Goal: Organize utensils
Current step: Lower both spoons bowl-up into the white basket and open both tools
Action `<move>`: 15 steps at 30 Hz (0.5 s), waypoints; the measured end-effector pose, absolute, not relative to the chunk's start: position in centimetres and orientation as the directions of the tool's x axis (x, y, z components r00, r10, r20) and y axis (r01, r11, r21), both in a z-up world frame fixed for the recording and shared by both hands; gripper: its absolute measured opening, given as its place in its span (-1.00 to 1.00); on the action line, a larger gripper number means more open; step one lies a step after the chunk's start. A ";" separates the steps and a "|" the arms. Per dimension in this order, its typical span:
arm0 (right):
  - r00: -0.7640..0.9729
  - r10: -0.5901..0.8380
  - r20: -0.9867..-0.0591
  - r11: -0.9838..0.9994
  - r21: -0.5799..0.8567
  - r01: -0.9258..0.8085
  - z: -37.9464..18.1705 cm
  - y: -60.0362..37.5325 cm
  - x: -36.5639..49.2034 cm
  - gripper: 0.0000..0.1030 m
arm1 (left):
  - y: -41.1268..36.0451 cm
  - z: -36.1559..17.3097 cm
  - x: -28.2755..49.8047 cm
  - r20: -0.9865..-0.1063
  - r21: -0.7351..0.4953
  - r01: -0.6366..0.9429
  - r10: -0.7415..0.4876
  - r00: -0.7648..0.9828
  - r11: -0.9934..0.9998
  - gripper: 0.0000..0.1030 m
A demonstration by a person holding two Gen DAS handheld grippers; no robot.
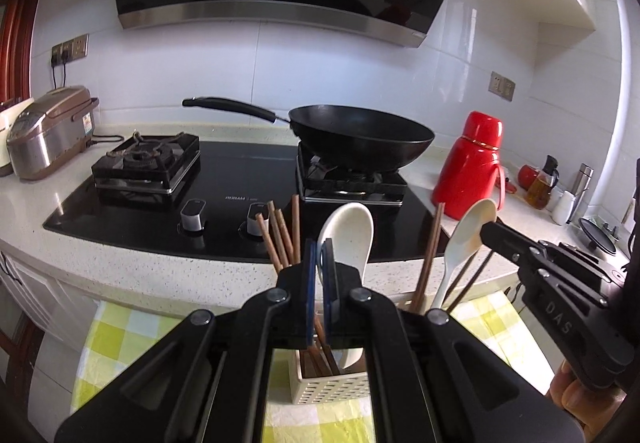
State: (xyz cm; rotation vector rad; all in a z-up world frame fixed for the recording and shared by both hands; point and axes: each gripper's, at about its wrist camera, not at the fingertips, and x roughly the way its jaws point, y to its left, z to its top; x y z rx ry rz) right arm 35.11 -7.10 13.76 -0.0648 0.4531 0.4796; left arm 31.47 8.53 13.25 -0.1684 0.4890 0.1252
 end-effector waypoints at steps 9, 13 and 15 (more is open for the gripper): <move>0.779 0.431 -0.455 0.885 0.045 -0.463 11.8 -6.2 35.5 -0.96 | 9.4 10.8 32.1 -0.484 -0.149 -0.190 0.096 0.870 0.970 -0.94; 0.768 0.431 -0.474 0.884 0.050 -0.465 10.9 -5.9 35.8 -0.96 | 9.8 9.6 32.4 -0.503 -0.165 -0.191 0.084 0.860 0.968 -0.94; 0.758 0.433 -0.487 0.880 0.048 -0.472 10.4 -5.7 35.8 -0.96 | 9.9 8.9 32.6 -0.521 -0.175 -0.182 0.066 0.851 0.968 -0.92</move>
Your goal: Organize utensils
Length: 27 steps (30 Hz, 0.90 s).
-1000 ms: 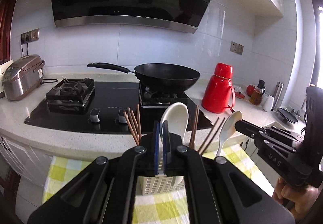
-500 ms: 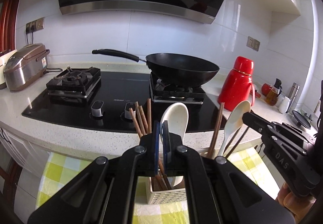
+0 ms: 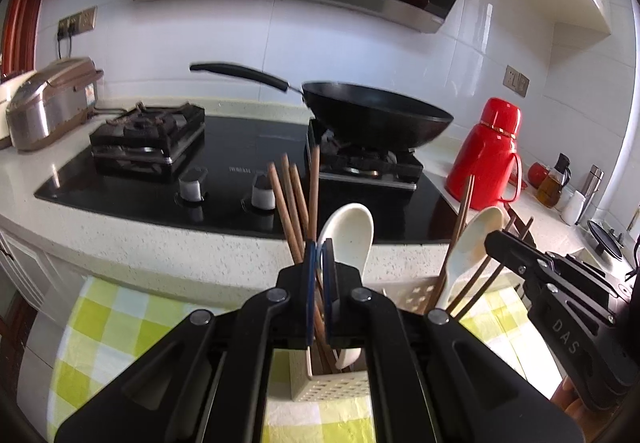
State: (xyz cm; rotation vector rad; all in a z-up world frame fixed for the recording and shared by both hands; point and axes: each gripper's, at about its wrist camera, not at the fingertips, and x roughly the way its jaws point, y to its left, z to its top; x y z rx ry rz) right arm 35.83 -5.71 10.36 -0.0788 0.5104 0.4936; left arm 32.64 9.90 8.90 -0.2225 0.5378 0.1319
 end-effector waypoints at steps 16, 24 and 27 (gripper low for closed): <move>0.774 0.458 -0.437 0.879 0.092 -0.468 12.3 -7.8 33.2 -0.78 | 11.6 10.1 28.5 -0.486 -0.212 -0.197 0.071 0.871 0.957 -0.59; 0.812 0.451 -0.369 0.889 0.106 -0.446 12.3 -10.9 27.7 -0.04 | 9.2 10.7 22.2 -0.415 -0.180 -0.145 0.059 0.908 0.973 -0.14; 0.816 0.441 -0.374 0.896 0.121 -0.428 10.1 -12.4 25.5 0.18 | 7.8 9.4 19.5 -0.400 -0.165 -0.124 0.049 0.915 0.978 0.05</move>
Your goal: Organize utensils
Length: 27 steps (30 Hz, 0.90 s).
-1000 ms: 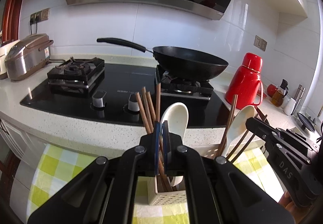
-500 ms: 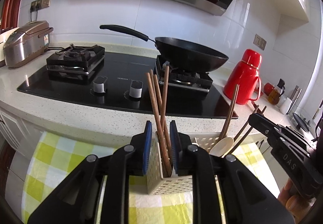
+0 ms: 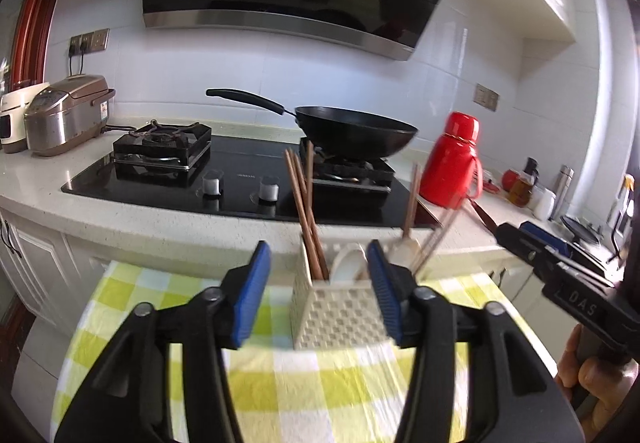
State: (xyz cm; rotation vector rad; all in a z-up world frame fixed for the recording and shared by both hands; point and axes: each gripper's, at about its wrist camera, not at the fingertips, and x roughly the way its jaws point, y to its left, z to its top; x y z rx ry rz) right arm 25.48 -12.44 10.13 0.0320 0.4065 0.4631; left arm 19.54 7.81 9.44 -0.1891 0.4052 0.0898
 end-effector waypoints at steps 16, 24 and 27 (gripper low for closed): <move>0.778 0.479 -0.405 0.874 0.134 -0.468 3.0 -14.2 20.9 0.64 | 4.8 2.7 14.9 -0.449 -0.125 -0.120 0.051 0.892 0.985 0.47; 0.775 0.481 -0.411 0.873 0.143 -0.466 3.0 -14.3 21.0 0.64 | 5.1 2.7 15.2 -0.453 -0.130 -0.117 0.046 0.890 0.985 0.49; 0.775 0.480 -0.411 0.874 0.143 -0.465 2.9 -14.4 21.2 0.64 | 5.2 2.7 15.3 -0.453 -0.133 -0.118 0.046 0.890 0.984 0.49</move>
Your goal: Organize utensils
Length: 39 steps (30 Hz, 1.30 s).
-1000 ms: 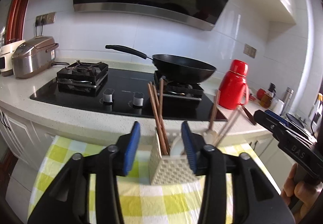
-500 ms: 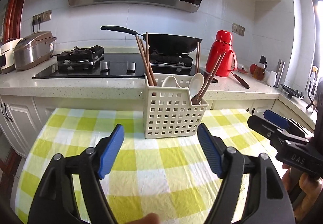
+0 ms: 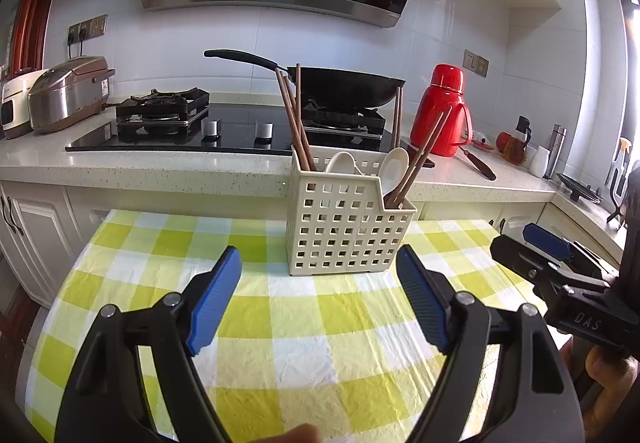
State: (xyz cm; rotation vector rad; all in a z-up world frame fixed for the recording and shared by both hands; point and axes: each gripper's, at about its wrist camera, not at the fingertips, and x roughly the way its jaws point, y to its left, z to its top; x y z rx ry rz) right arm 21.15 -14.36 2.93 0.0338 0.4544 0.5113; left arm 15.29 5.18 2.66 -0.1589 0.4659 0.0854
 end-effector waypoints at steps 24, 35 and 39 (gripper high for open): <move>0.771 0.488 -0.410 0.869 0.146 -0.473 3.2 -14.3 21.2 0.64 | 5.1 2.8 15.5 -0.453 -0.138 -0.110 0.036 0.891 0.984 0.51; 0.773 0.486 -0.409 0.870 0.145 -0.471 3.2 -14.4 21.2 0.64 | 5.1 2.9 15.6 -0.453 -0.137 -0.111 0.037 0.891 0.984 0.54; 0.772 0.486 -0.409 0.870 0.144 -0.472 3.1 -14.4 21.3 0.64 | 5.1 2.9 15.6 -0.453 -0.137 -0.111 0.037 0.891 0.984 0.54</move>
